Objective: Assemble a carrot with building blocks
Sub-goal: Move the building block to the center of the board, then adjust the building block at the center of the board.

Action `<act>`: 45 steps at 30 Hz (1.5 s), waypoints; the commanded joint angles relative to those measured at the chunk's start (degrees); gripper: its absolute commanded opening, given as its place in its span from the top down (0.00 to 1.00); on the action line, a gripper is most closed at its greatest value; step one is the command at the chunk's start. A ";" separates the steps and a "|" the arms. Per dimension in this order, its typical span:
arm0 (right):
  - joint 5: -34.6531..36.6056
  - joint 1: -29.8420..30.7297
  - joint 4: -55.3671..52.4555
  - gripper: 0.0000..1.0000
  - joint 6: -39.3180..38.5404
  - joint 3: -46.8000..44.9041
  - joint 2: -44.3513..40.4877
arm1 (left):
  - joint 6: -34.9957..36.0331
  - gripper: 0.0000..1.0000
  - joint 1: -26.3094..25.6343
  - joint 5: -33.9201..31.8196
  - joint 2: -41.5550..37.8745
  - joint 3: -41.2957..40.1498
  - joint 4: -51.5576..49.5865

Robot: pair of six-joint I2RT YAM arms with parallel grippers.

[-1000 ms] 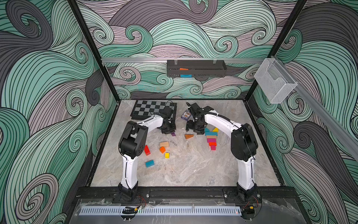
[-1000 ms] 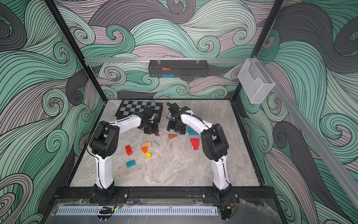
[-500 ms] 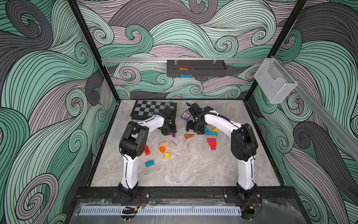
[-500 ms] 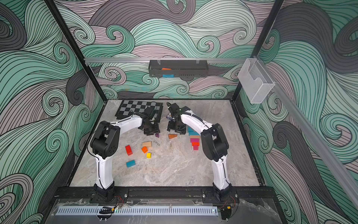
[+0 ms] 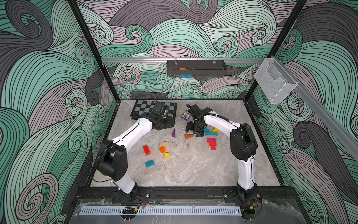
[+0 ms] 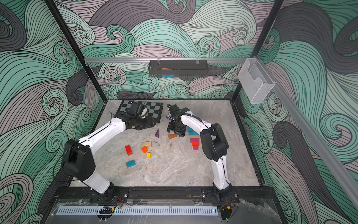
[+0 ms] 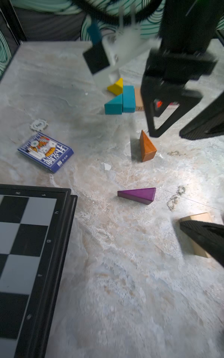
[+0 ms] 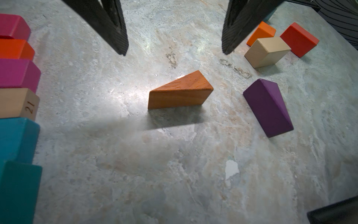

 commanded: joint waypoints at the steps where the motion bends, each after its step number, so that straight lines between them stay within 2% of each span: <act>1: -1.82 0.51 1.00 0.23 4.46 0.08 2.04 | 2.33 0.32 0.57 0.28 -6.31 -2.84 -3.72; 7: -0.52 0.64 1.20 0.25 6.75 2.39 4.86 | 1.78 0.32 0.70 1.05 -18.00 -10.07 -3.10; 13: 0.53 1.10 1.23 0.35 7.54 4.04 7.09 | 2.06 0.32 0.79 -0.29 -24.49 -14.89 -3.09; 16: 2.18 1.10 1.22 0.39 7.36 4.20 7.67 | 2.11 0.32 0.94 -0.99 -25.19 -15.22 -4.54; 20: 3.52 1.33 1.23 0.49 6.10 4.72 8.31 | 2.17 0.32 1.13 -2.05 -26.18 -15.38 -5.49; 24: 3.50 1.43 1.21 0.52 5.59 4.61 8.55 | 2.18 0.32 1.38 -2.52 -26.65 -15.75 -5.24; 26: 3.84 1.68 1.21 0.61 4.96 4.85 8.87 | 2.20 0.32 1.40 -2.43 -26.37 -15.75 -5.22; 40: 4.92 3.14 1.06 0.64 -2.44 3.19 7.76 | 1.50 0.32 1.41 -1.92 -25.49 -15.75 -4.30; 45: 6.49 3.18 1.16 0.61 -4.74 -0.09 5.59 | 1.35 0.32 1.46 -0.92 -25.10 -15.75 -3.37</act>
